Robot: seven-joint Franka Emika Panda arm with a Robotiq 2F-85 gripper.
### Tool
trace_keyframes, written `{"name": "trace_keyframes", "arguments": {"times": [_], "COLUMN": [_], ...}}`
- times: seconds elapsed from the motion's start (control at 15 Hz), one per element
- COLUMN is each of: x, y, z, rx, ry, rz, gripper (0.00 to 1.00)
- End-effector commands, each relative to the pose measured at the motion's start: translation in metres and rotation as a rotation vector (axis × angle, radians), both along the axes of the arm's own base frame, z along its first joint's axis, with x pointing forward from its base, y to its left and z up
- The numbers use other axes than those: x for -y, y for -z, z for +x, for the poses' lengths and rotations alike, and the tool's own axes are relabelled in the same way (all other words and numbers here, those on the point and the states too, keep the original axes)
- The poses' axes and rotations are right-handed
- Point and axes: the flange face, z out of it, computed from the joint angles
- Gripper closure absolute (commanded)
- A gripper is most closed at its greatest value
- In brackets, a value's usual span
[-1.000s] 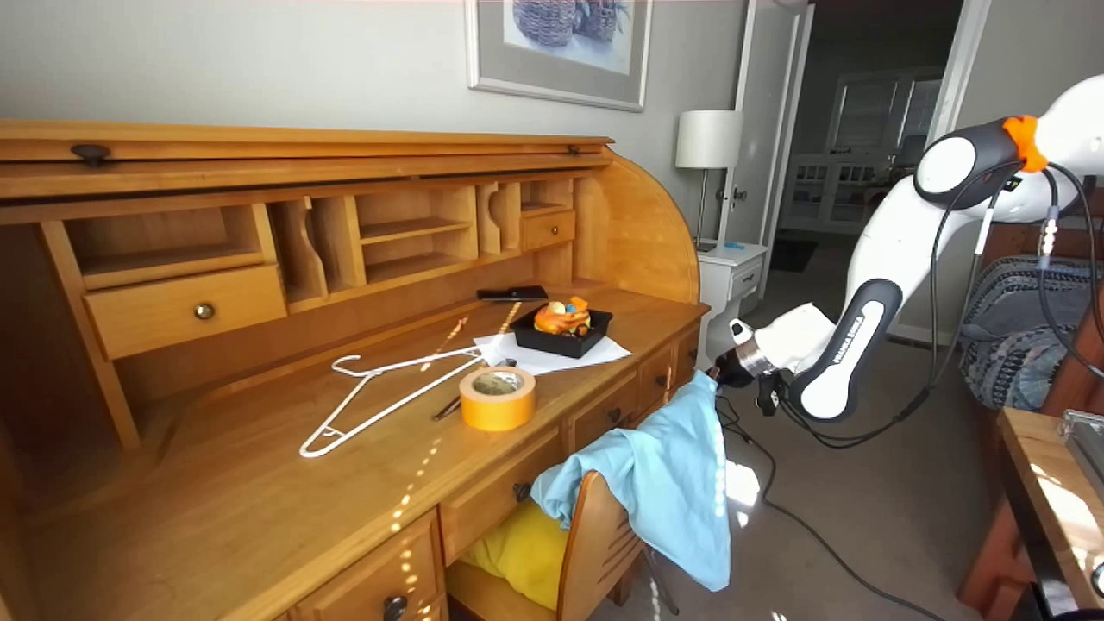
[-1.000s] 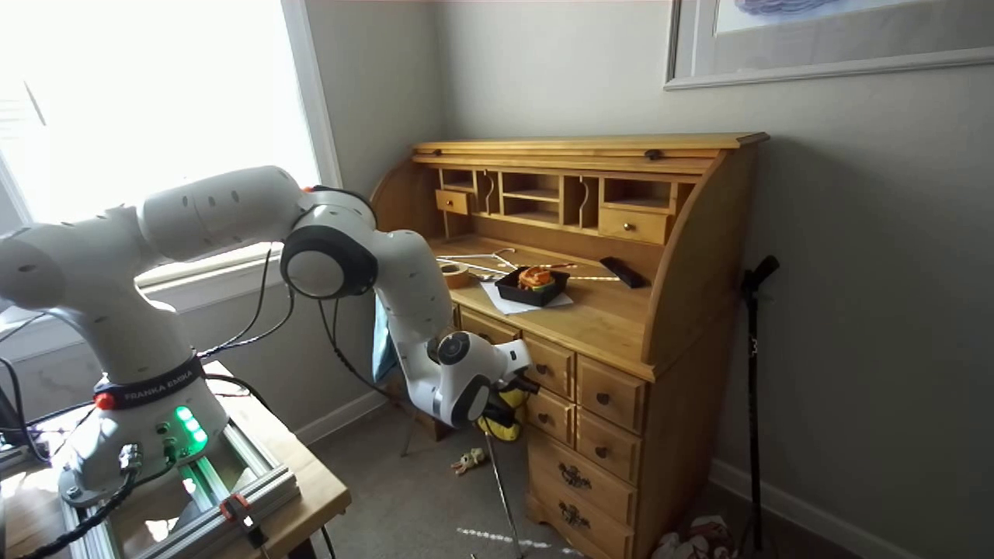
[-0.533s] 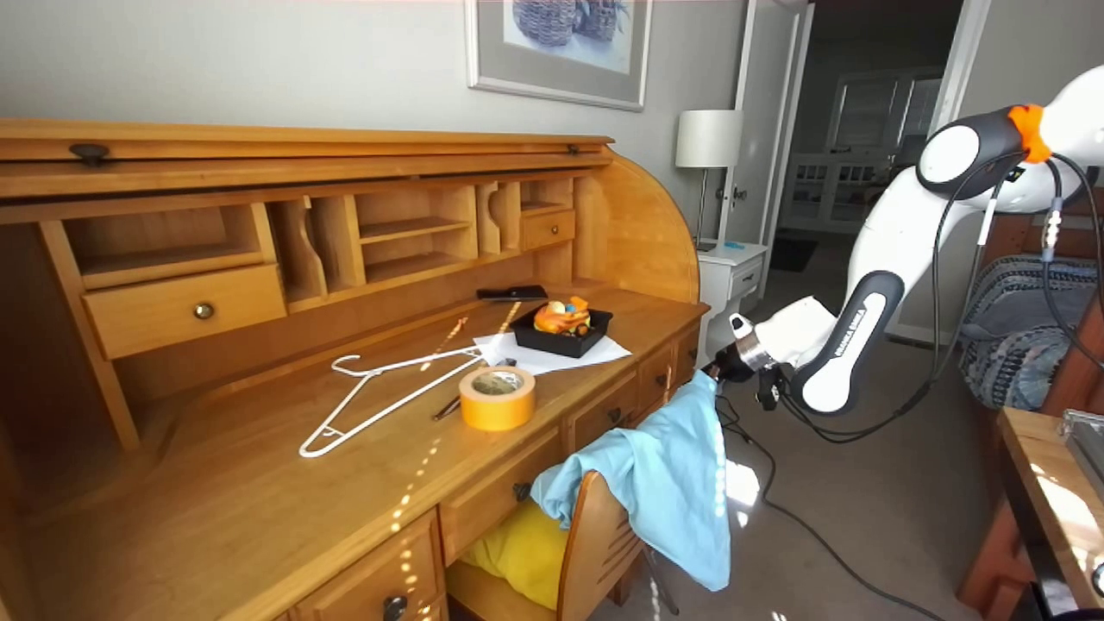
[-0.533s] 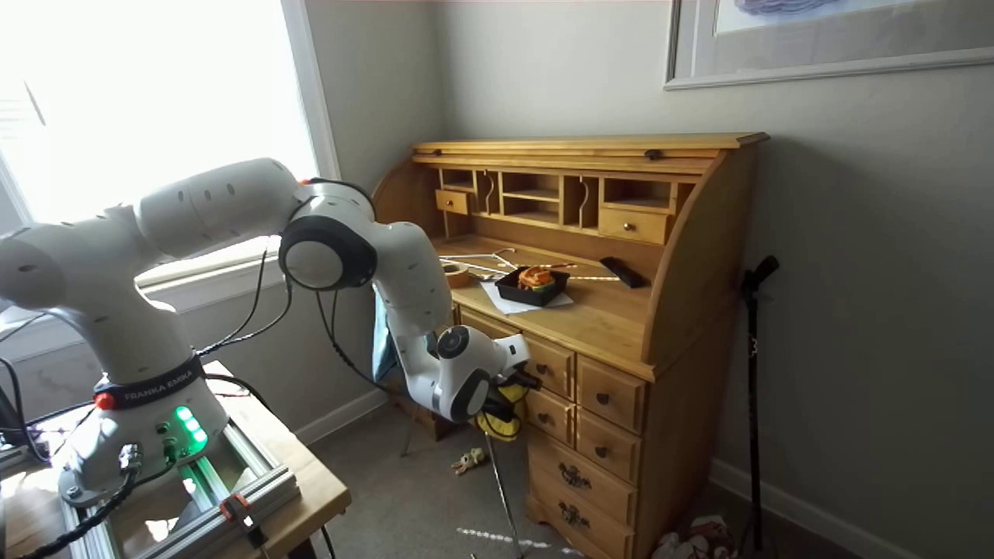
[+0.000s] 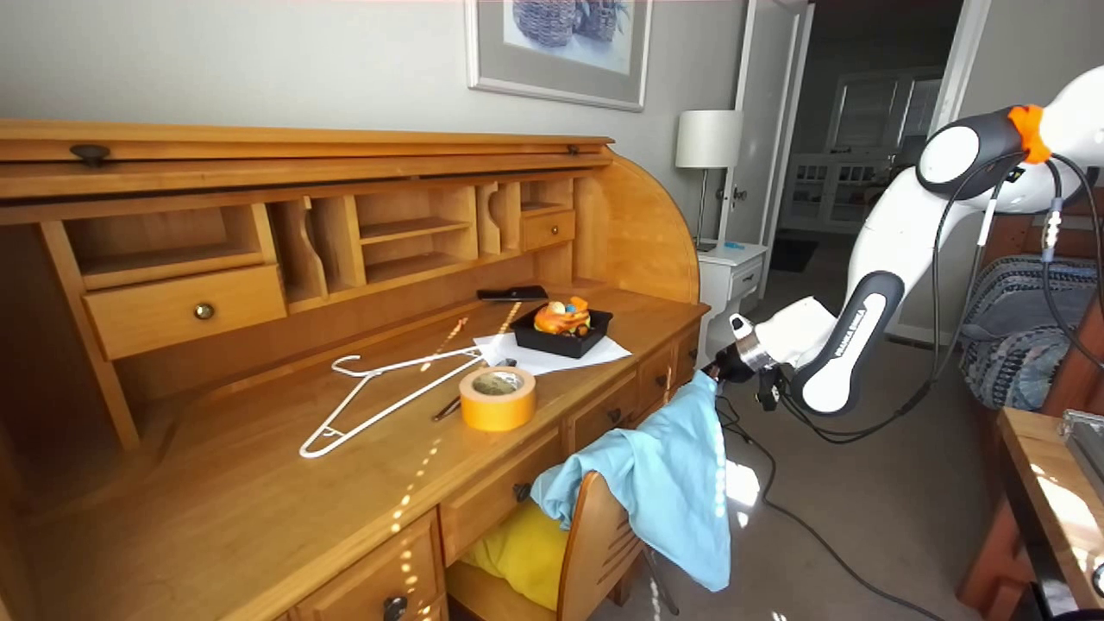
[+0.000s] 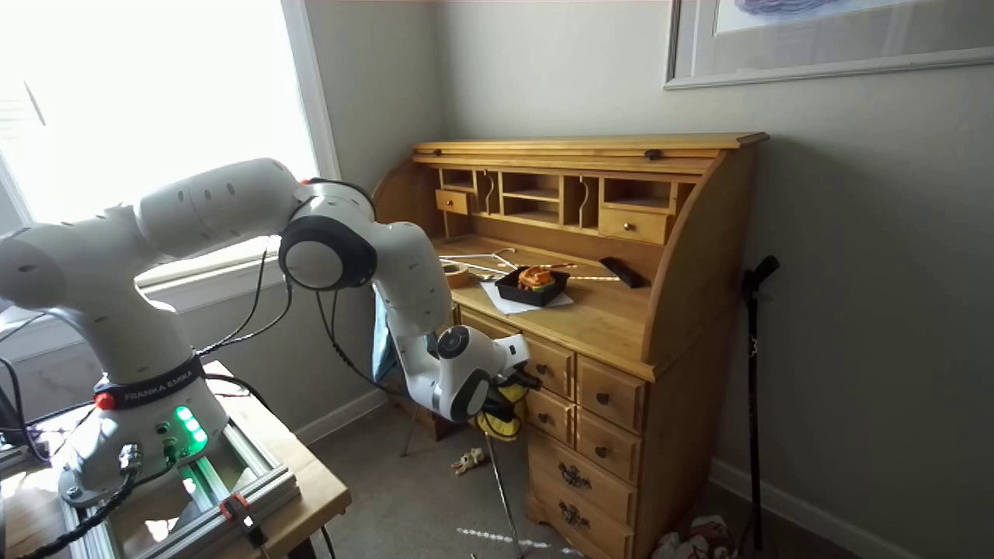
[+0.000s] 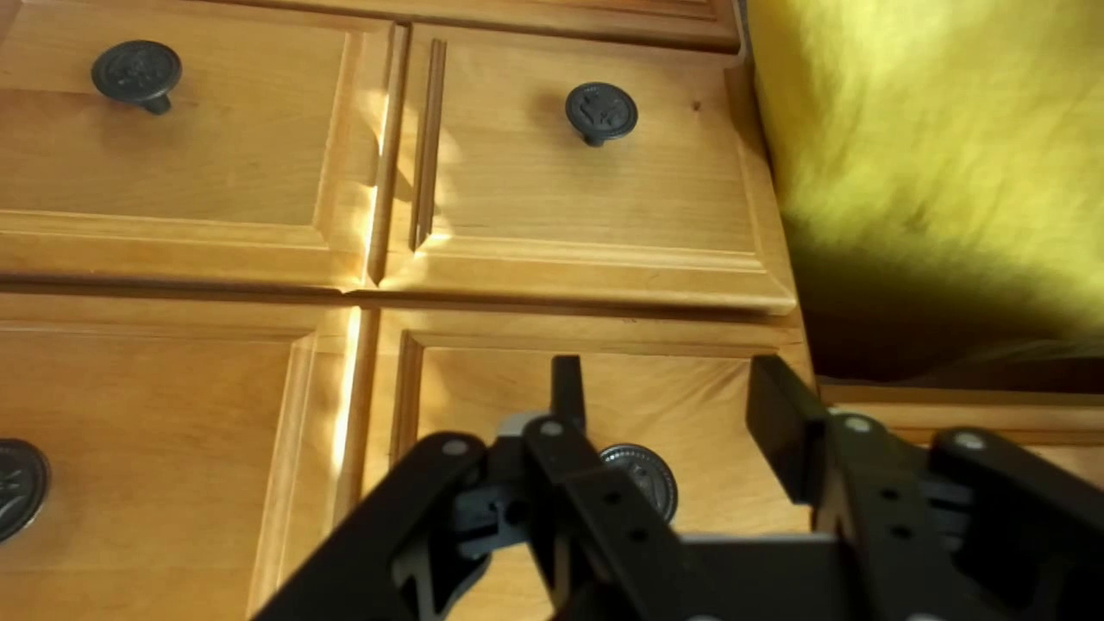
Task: Open the topmost drawer on the bottom part of the cabinet.
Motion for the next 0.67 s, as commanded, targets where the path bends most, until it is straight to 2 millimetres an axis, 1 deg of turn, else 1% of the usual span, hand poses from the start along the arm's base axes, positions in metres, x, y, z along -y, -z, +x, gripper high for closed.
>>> {"name": "trace_keyframes", "arguments": {"times": [0.0, 0.13, 0.2, 0.27, 0.47, 0.6], "x": [0.000, 0.000, 0.000, 0.003, 0.010, 0.013], "y": [0.000, 0.000, 0.000, -0.010, -0.043, -0.058], "z": [0.000, 0.000, 0.000, 0.003, 0.013, 0.019], "rx": [0.000, 0.000, 0.000, 0.002, 0.040, 0.065], "ry": [0.000, 0.000, 0.000, 0.022, 0.103, 0.134], "rz": [0.000, 0.000, 0.000, -0.019, -0.035, -0.039], "gripper": [0.46, 0.46, 0.21, 0.21, 0.02, 0.00]}}
